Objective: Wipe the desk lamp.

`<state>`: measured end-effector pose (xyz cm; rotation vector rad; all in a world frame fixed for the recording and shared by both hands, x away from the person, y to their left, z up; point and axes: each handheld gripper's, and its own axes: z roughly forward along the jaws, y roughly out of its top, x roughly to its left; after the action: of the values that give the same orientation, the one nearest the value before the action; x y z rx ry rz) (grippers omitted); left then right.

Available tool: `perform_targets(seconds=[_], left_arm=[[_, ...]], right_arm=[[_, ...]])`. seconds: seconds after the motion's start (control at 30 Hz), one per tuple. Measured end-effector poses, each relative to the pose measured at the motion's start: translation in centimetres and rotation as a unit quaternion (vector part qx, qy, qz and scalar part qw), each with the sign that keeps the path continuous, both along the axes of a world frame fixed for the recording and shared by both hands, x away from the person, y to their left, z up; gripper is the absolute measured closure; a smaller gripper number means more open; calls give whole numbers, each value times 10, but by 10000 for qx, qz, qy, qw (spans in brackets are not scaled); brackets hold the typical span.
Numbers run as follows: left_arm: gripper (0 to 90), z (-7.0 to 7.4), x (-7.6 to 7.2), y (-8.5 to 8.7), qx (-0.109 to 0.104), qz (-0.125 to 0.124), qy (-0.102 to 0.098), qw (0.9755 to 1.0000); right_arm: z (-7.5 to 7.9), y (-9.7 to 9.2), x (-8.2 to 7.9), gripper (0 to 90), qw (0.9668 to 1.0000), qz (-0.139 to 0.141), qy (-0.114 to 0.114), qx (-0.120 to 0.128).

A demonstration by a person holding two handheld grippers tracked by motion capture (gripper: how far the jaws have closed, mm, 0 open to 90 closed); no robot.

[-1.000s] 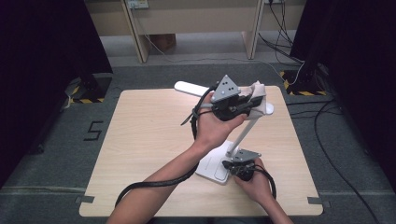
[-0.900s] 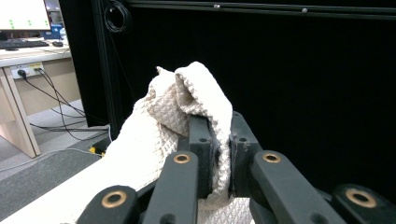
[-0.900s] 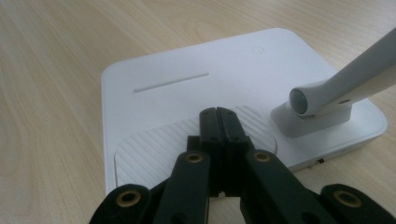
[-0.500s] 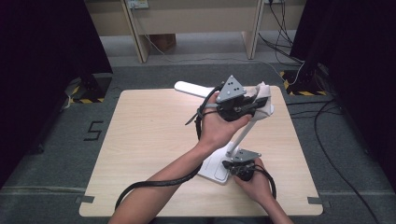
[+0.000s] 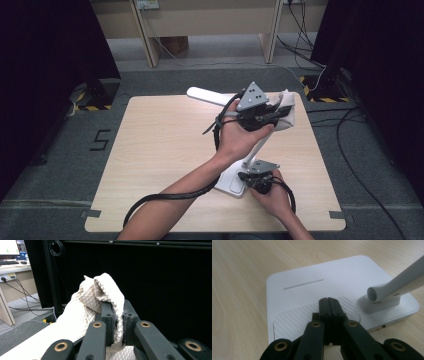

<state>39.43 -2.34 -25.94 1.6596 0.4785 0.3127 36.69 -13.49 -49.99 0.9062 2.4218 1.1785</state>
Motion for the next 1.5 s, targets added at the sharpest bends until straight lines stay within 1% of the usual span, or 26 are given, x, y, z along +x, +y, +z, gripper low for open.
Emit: perform_targets(seconds=[0.43,0.9,1.1,1.33,1.5], left_arm=[[830,-2,-3,-9,30,-117,-7,9999],[829,-4,-7,-12,30,-178,-15,9998],[829,-8,-12,-15,101,-269,-32,9996],[829,-11,-14,-17,130,-317,-18,9994],[829,-16,-15,-19,177,-356,17,9992]], right_arm=[[0,0,0,900,10000,-15,-4,8],[0,0,-1,900,10000,-11,-20,9],[0,0,-1,900,10000,-11,-26,3],[0,0,-1,900,10000,-8,-28,2],[0,0,-1,900,10000,-13,-28,0]])
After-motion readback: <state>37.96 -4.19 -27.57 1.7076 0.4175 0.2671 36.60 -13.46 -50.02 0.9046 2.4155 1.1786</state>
